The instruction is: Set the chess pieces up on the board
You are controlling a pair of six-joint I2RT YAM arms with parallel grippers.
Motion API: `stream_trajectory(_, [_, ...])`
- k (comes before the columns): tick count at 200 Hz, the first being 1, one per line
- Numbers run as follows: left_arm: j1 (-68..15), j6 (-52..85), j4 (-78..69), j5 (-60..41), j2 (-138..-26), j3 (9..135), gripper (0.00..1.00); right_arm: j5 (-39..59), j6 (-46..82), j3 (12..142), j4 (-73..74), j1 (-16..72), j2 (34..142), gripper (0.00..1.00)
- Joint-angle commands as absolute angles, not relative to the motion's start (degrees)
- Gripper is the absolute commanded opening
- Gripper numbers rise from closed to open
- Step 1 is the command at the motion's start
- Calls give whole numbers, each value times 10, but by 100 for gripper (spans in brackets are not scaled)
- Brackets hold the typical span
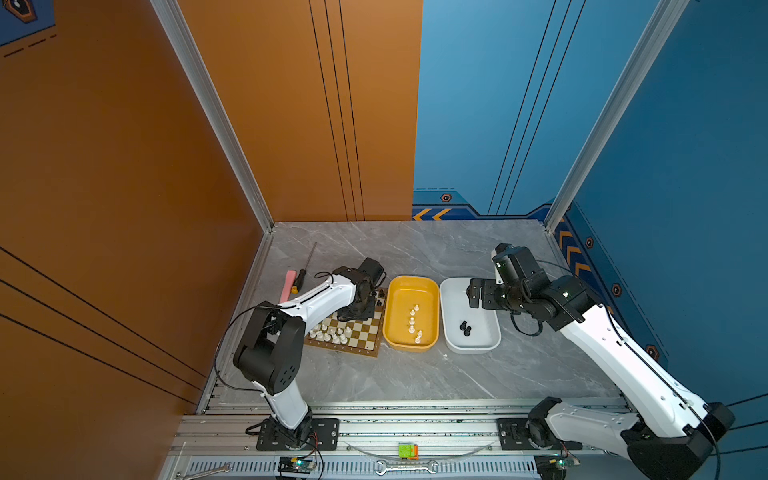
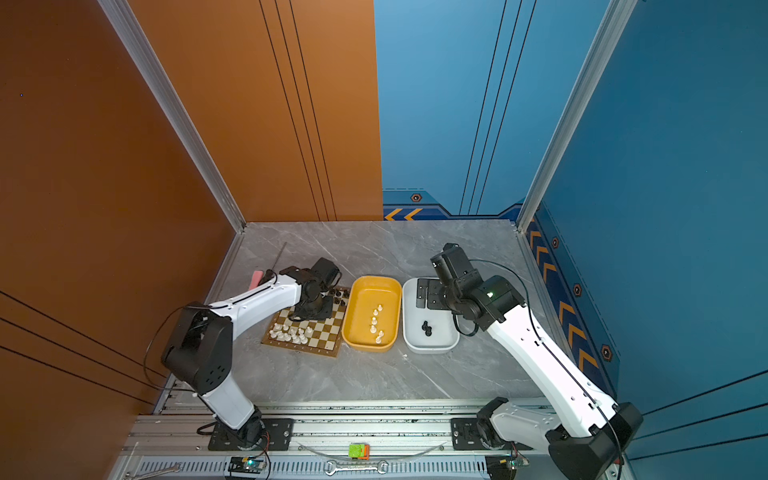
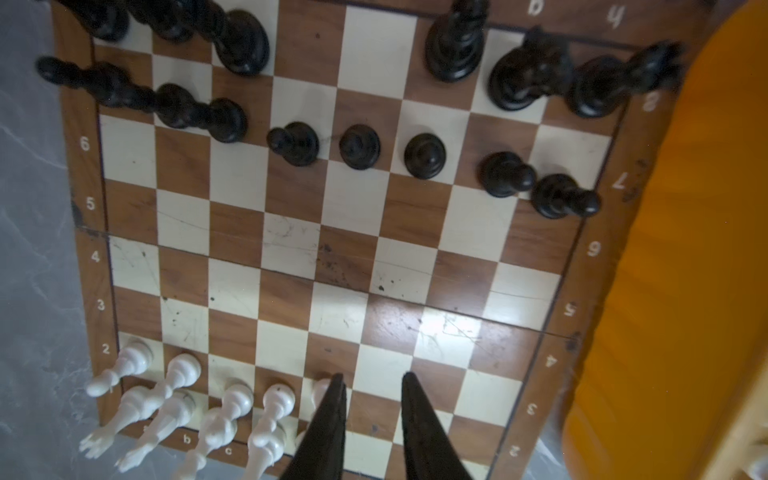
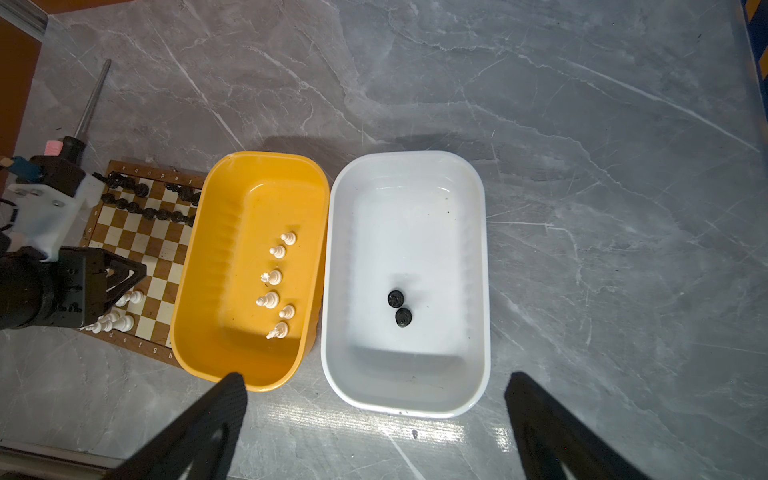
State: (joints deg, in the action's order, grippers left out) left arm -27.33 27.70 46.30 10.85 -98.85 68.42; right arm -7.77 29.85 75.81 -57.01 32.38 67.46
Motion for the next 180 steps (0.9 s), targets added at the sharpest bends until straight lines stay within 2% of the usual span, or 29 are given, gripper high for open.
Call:
stream_trajectory(1, [-264,268,464,99,-993,672,23,-99,299,762,-573,328,672,100])
stream_trajectory(180, [-251,281,429,81,-991,606,21,-100,304,749,-575,327,659,100])
